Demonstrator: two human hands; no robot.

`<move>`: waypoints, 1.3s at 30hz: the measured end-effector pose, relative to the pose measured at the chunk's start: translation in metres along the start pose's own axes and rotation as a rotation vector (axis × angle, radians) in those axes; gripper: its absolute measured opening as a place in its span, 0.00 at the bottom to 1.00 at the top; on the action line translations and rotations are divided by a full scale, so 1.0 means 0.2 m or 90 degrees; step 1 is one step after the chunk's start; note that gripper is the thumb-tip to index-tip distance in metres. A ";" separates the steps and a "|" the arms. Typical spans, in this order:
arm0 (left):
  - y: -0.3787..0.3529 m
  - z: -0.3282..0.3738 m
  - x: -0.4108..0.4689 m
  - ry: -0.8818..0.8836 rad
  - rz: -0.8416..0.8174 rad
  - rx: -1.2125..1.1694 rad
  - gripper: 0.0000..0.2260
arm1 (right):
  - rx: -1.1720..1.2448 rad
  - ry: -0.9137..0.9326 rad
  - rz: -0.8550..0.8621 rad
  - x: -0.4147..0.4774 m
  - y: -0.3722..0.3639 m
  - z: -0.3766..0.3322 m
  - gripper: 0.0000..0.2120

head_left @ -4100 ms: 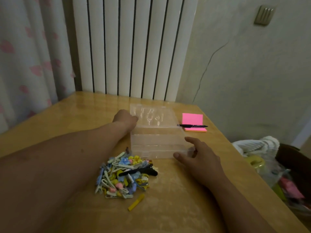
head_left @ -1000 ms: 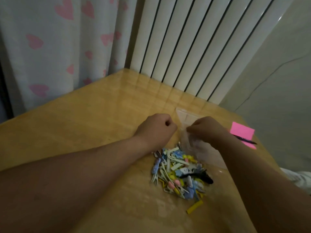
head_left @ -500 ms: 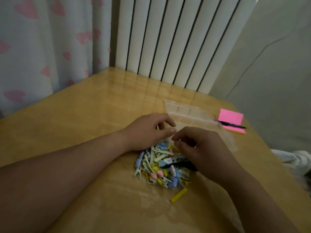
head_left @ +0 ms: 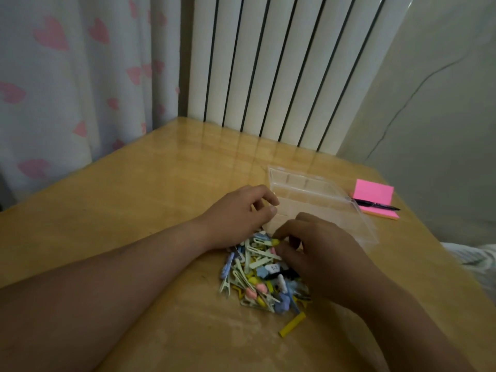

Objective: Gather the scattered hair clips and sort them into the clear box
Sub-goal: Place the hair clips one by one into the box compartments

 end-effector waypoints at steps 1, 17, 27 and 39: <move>0.00 0.00 0.00 0.001 0.000 -0.007 0.07 | 0.022 -0.004 0.012 -0.01 0.01 0.01 0.10; 0.04 -0.04 0.01 0.067 0.058 -0.082 0.13 | 0.397 -0.288 0.213 0.14 0.20 0.31 0.04; 0.03 -0.05 0.01 0.057 0.044 -0.054 0.16 | 0.216 -0.355 0.003 0.53 0.02 0.39 0.03; 0.03 -0.04 0.01 0.051 0.044 -0.046 0.16 | 0.158 -0.386 -0.104 0.60 -0.08 0.38 0.13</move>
Point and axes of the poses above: each hand's wrist, its own x-axis towards the middle knuckle, its own y-axis out of the back of the hand, z = x × y, the point moved 6 cm from there along x, towards the middle knuckle, and after that the axes turned 3 degrees about -x, right-handed, at the moved point
